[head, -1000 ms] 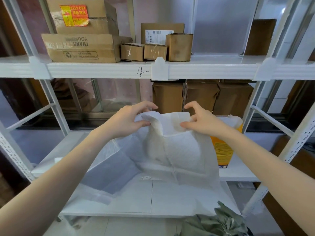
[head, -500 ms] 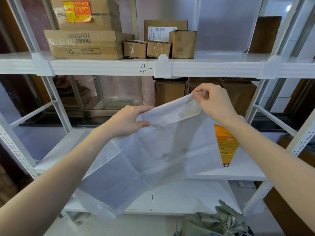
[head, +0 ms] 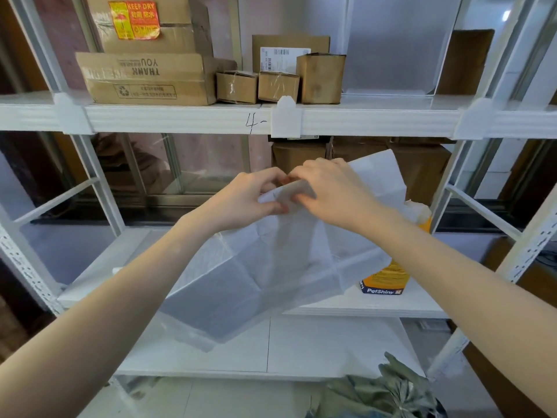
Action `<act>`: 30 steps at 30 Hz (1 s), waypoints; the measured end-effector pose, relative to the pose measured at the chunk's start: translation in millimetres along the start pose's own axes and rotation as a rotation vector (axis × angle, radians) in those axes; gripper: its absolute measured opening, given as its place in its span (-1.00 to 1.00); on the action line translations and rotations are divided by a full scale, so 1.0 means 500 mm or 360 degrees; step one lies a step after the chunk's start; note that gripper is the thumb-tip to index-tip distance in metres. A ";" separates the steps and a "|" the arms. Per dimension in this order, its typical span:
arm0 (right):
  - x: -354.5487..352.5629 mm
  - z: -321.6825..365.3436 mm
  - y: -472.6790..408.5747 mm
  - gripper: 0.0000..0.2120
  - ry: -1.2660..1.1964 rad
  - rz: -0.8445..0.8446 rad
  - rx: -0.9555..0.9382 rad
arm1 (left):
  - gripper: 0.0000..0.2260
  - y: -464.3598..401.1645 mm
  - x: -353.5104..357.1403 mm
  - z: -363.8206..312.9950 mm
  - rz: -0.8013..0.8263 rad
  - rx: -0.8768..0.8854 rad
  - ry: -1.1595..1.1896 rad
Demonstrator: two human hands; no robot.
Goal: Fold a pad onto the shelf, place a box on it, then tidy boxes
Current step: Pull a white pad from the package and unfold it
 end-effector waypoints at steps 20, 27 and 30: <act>-0.015 -0.053 0.017 -0.83 -0.0209 0.0323 0.0338 | -0.67 -0.009 -0.002 0.010 0.0010 -0.0170 -0.0290; 0.009 -0.039 0.019 -0.79 -0.0330 0.0246 0.0350 | -0.59 -0.015 0.013 -0.021 -0.0198 -0.0253 -0.0303; 0.012 -0.036 0.014 -0.74 -0.0476 0.0137 0.0415 | -0.60 -0.030 0.024 -0.023 -0.0224 -0.0263 -0.0243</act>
Point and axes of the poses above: each hand's wrist, its own y-axis away from the middle knuckle, its own x-axis out of the palm, z = x × y, the point moved 5 cm from there along -y, towards the middle knuckle, and after that the axes turned 6 degrees about -z, right-handed, at the moved point
